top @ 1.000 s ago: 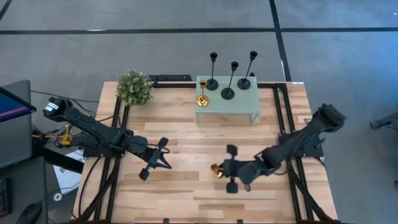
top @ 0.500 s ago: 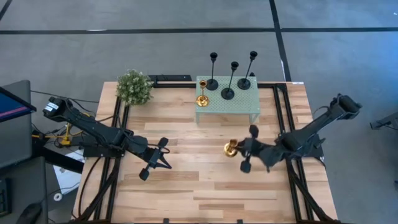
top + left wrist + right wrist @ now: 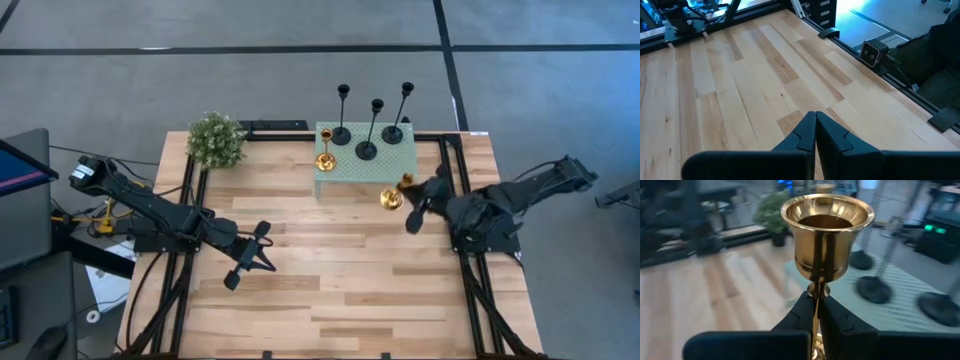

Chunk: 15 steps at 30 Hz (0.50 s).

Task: Pick & Place candle stick holders
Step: Put the gold candle holder on the shelf

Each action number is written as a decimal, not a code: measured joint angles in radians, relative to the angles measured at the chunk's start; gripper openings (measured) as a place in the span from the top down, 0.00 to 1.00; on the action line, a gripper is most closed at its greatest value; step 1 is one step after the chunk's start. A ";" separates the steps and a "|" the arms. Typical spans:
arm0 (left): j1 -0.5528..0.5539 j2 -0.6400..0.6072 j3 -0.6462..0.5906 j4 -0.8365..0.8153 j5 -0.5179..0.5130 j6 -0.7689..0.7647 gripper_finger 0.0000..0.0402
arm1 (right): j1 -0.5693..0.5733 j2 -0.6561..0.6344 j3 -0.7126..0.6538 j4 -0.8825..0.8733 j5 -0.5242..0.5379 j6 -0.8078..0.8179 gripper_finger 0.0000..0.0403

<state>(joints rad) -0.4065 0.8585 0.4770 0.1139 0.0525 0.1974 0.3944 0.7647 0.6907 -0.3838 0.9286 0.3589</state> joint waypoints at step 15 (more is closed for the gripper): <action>0.000 0.000 0.000 0.001 0.000 0.000 0.98 | -0.343 -0.105 0.000 -0.077 -0.018 -0.018 1.00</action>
<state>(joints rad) -0.4061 0.8585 0.4770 0.1146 0.0525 0.1978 0.0517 0.6592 0.6907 -0.4608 0.9107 0.3412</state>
